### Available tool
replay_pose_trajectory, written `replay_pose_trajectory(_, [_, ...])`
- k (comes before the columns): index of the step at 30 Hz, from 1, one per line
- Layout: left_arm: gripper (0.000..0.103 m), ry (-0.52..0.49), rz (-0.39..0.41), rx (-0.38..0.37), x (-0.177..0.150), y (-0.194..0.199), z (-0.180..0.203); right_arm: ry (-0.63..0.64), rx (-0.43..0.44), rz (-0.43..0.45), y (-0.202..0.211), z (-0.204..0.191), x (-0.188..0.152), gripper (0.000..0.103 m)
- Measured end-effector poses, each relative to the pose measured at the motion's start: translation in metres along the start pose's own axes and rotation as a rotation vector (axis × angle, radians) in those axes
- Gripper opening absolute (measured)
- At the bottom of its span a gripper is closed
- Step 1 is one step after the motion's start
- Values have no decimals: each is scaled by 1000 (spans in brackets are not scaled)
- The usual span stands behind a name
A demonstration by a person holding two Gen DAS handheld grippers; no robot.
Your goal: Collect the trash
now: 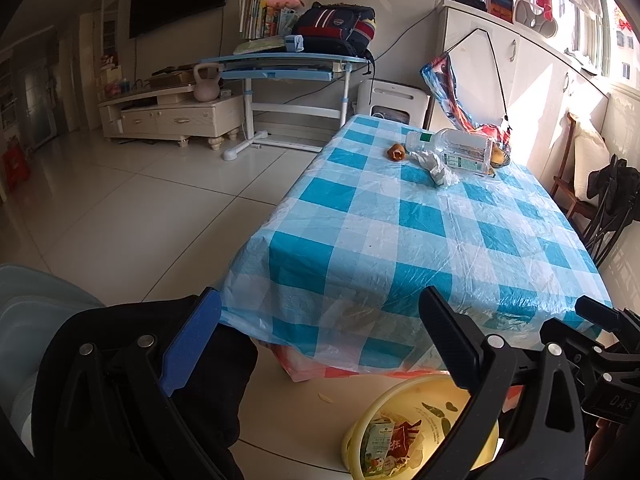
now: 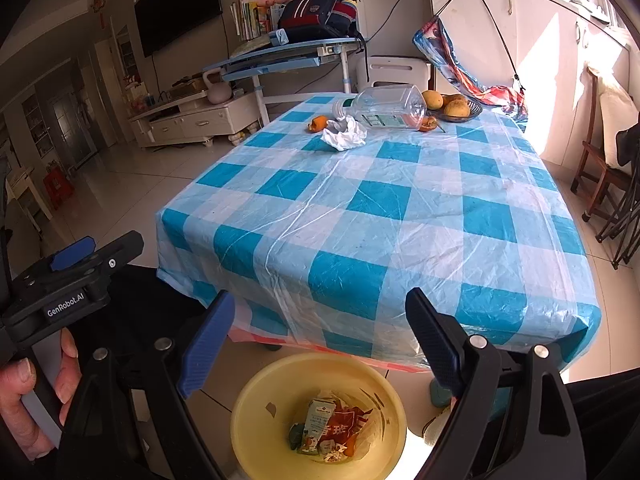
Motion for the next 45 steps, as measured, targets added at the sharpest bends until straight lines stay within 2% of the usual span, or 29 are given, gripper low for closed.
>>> replay_pose_trajectory(5, [96, 19, 4, 0, 1, 5, -5, -29, 25, 4, -5, 6, 16, 84])
replay_pose_trajectory(11, [96, 48, 6, 9, 2, 5, -12, -56, 58, -15, -29, 16, 49, 84])
replay_pose_trajectory(22, [96, 63, -18, 12, 5, -6, -10, -100, 86, -59, -114, 24, 123, 78])
replay_pose_trajectory(26, [96, 68, -27, 10, 7, -10, -10, -106, 70, -66, -144, 21, 146, 78])
replay_pose_trajectory(31, [96, 80, -44, 12, 13, -16, -17, -111, 30, -102, -178, 21, 161, 73])
replay_pose_trajectory(35, [96, 96, -48, 9, 29, -25, -26, -92, -6, -150, -199, 24, 162, 60])
replay_pose_trajectory(37, [96, 105, -43, 5, 41, -30, -32, -62, -22, -146, -200, 25, 163, 55])
replay_pose_trajectory(40, [96, 100, -24, -2, 68, -44, -35, -16, -28, -159, -200, 26, 163, 35])
replay_pose_trajectory(41, [96, 90, -21, -9, 78, -51, -33, -1, -24, -171, -197, 28, 161, 23])
replay_pose_trajectory(42, [96, 79, -16, -19, 89, -58, -30, 8, -12, -188, -194, 30, 158, 16])
replay_pose_trajectory(45, [96, 27, -1, -49, 124, -87, -12, 46, 7, -219, -173, 39, 146, 14])
Point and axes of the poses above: each gripper's, at about its wrist camera, not at the fingertips, and y roughly against the way its jaws point, z to its right, x to its top, the point moved 4 cm from there along -y, roughly the way its jaws point, and after that the axes turned 5 degrees about -y, right-handed, at the moved point
